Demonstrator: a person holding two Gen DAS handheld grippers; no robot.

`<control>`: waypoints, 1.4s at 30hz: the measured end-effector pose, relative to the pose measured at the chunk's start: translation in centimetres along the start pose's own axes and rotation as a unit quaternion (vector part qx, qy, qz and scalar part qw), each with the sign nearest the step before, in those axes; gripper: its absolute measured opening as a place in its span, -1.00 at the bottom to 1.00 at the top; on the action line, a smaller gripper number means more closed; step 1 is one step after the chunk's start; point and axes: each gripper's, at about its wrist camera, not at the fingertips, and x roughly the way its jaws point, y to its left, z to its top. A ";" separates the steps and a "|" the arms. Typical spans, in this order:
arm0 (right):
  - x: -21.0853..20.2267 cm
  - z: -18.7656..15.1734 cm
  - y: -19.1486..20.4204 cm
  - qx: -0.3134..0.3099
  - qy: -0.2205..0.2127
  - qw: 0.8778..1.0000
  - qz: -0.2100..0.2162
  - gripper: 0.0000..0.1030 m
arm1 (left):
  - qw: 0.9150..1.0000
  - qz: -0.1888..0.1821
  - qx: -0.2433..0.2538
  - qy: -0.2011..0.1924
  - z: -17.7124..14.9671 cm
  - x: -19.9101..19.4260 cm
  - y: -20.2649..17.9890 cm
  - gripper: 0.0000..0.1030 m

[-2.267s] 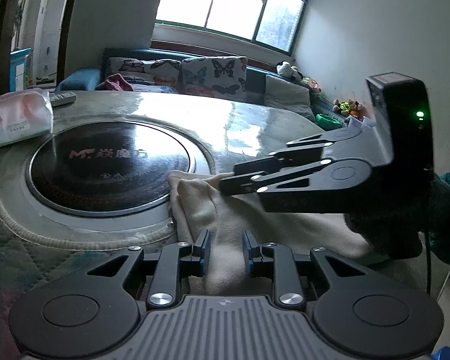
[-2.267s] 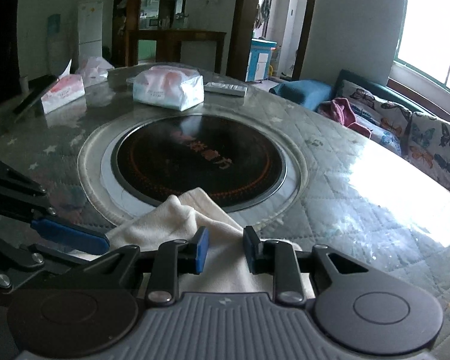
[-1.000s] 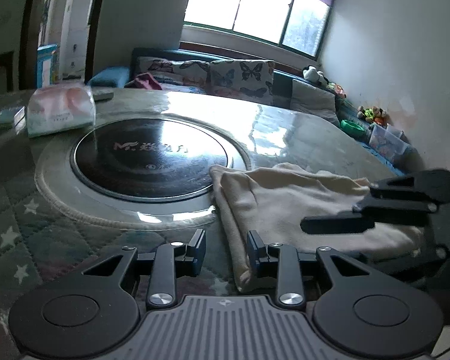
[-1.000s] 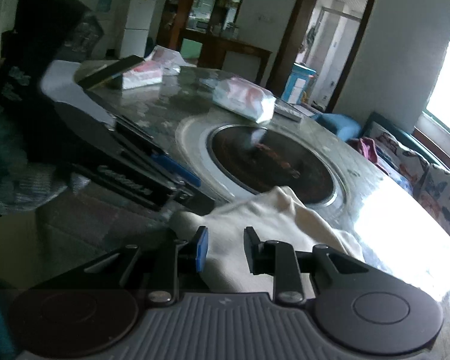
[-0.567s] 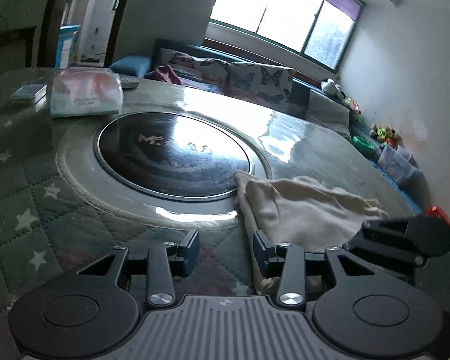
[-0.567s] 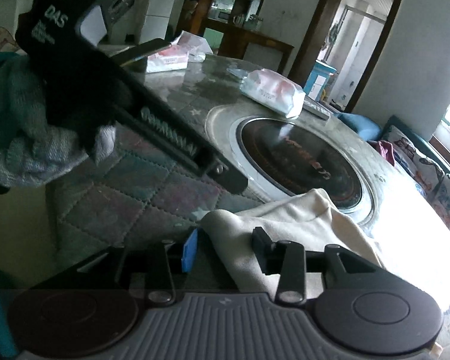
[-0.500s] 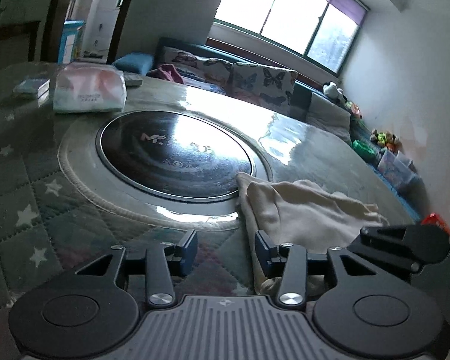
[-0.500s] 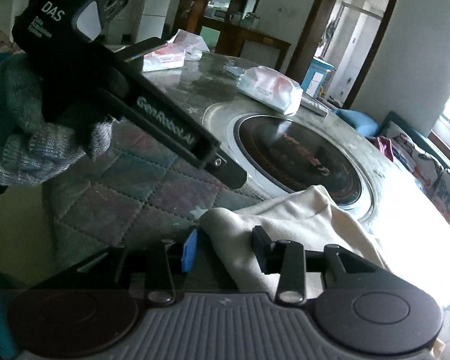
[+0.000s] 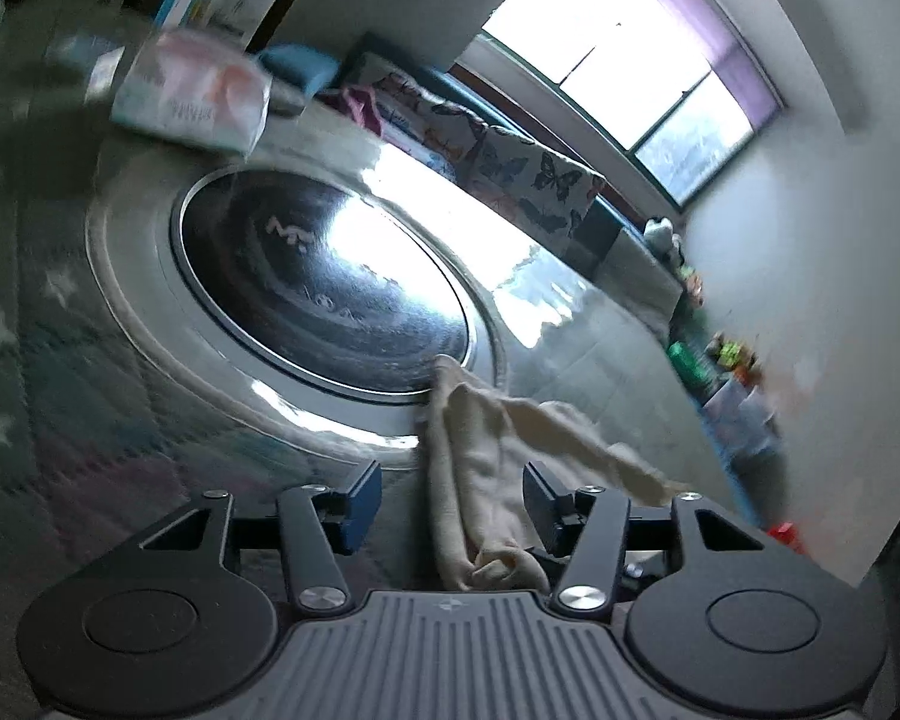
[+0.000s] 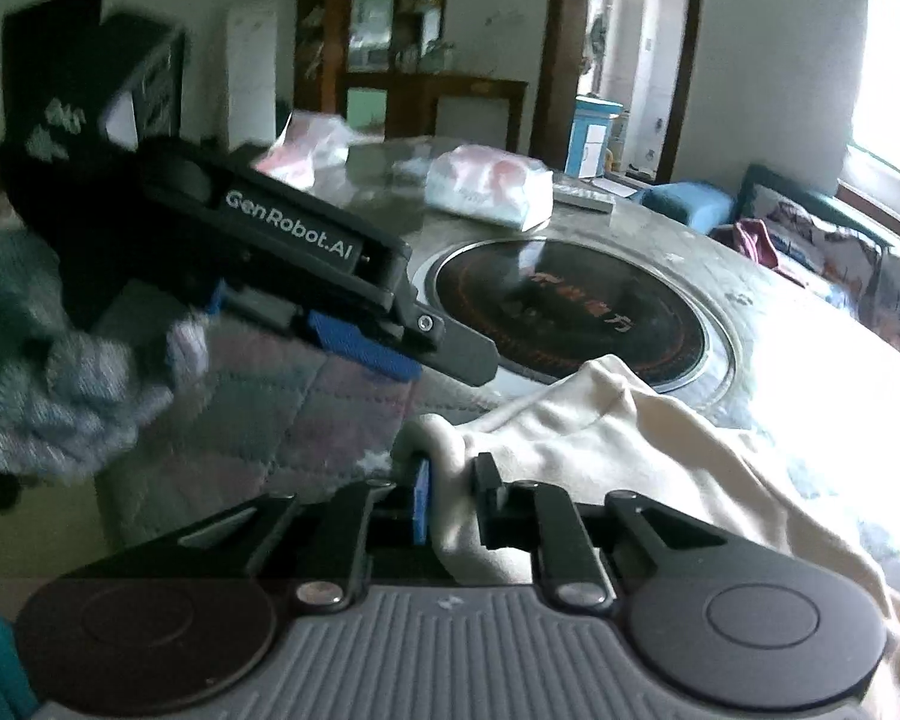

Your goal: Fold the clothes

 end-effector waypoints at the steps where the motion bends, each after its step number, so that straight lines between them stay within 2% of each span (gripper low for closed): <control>1: -0.3 0.0 -0.3 0.011 -0.005 1.000 0.004 -0.74 | 1.000 -0.006 -0.016 0.004 0.1 0.3 0.1 0.08; 9: -2.5 0.2 -2.4 0.050 -0.050 0.997 0.016 -0.77 | 0.992 -0.035 -0.113 0.037 0.5 3.1 0.4 0.09; 18: -3.8 -0.2 -3.0 0.050 -0.064 0.996 0.040 -0.79 | 0.983 -0.067 -0.156 0.071 0.6 6.3 0.2 0.03; 20: -3.9 -0.4 -2.9 0.051 -0.064 0.996 0.047 -0.79 | 0.982 -0.072 -0.160 0.077 0.3 6.7 0.3 -0.16; 22: -3.9 -0.6 -2.7 0.048 -0.065 0.995 0.053 -0.79 | 0.979 -0.076 -0.166 0.086 0.2 7.1 0.6 -0.44; 24: -3.8 -0.8 -2.7 0.051 -0.064 0.995 0.057 -0.78 | 0.979 -0.075 -0.166 0.091 0.1 7.3 0.8 -0.61; 28: -4.0 -1.5 -3.3 0.066 -0.061 0.994 0.055 -0.76 | 0.981 -0.072 -0.156 0.090 0.3 7.4 0.8 -0.67; 31: -5.1 -2.2 -4.2 0.085 -0.067 0.993 0.035 -0.69 | 0.984 -0.067 -0.138 0.087 0.2 7.3 0.4 -0.67; 36: -7.3 -4.1 -7.2 0.126 -0.070 0.988 -0.051 -0.67 | 0.987 -0.062 -0.121 0.084 0.2 7.2 0.0 -0.67; 42: -8.1 -7.6 -12.5 0.196 -0.049 0.963 -0.177 -0.59 | 0.991 -0.055 -0.098 0.078 -0.2 7.3 -1.2 -0.67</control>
